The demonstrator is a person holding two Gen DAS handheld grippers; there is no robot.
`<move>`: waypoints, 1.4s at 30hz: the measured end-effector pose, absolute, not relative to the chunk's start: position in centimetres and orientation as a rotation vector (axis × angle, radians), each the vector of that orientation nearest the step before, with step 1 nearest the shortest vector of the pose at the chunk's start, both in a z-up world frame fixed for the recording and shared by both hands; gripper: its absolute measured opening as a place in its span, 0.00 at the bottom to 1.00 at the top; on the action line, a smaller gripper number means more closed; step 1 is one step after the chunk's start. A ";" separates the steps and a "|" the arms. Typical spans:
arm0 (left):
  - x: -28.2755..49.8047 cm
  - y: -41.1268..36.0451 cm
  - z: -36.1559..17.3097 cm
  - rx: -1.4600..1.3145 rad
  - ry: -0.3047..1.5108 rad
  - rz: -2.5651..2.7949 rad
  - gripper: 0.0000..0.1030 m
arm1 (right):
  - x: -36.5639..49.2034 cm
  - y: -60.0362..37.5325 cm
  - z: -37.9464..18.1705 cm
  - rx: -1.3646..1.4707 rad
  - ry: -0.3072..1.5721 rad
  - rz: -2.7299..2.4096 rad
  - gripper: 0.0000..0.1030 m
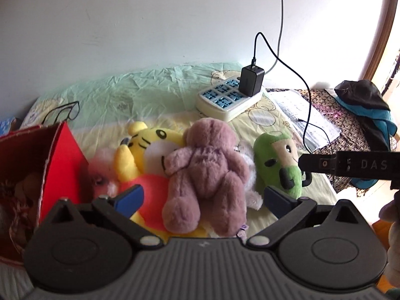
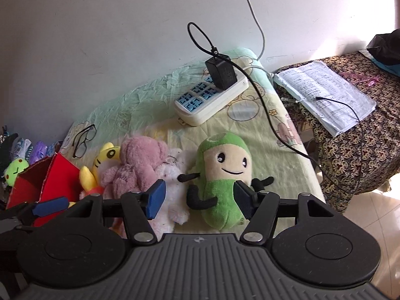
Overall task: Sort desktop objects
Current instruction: 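Move both grippers toward the mauve teddy bear on the bed, then close the left gripper on the teddy bear while the right gripper grips it too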
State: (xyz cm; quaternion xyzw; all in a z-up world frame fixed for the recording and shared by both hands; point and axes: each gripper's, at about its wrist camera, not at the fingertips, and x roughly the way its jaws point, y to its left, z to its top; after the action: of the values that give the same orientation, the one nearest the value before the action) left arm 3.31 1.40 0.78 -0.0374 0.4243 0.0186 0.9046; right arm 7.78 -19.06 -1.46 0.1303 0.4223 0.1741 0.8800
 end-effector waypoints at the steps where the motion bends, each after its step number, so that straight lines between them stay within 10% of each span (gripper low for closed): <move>1: 3.7 1.6 0.3 -0.077 0.881 0.041 0.99 | 8.1 -18.5 -1.4 0.281 0.881 0.396 0.62; 19: 6.2 3.8 -3.3 -0.234 0.959 -0.070 0.69 | 11.0 -10.8 -4.2 0.201 0.943 0.551 0.44; 24: 5.4 3.7 -2.9 -0.235 0.952 -0.064 0.62 | 10.6 -11.3 -4.1 0.171 0.937 0.522 0.16; 30: 4.4 3.1 -3.0 -0.198 0.945 -0.079 0.60 | 10.4 -13.1 -4.8 0.261 0.963 0.515 0.18; 33: 5.4 3.7 -3.7 -0.203 0.938 -0.068 0.79 | 10.4 -12.0 -5.0 0.226 0.932 0.514 0.25; 42: 4.6 2.9 -2.8 -0.193 0.908 -0.074 0.62 | 8.9 -12.0 -4.3 0.173 0.885 0.518 0.18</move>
State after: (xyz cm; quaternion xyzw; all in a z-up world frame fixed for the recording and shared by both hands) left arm 4.63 2.87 -2.75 -0.0932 0.4376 -0.0357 0.8936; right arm 8.93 -12.03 -4.32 0.0828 0.4230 0.2477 0.8677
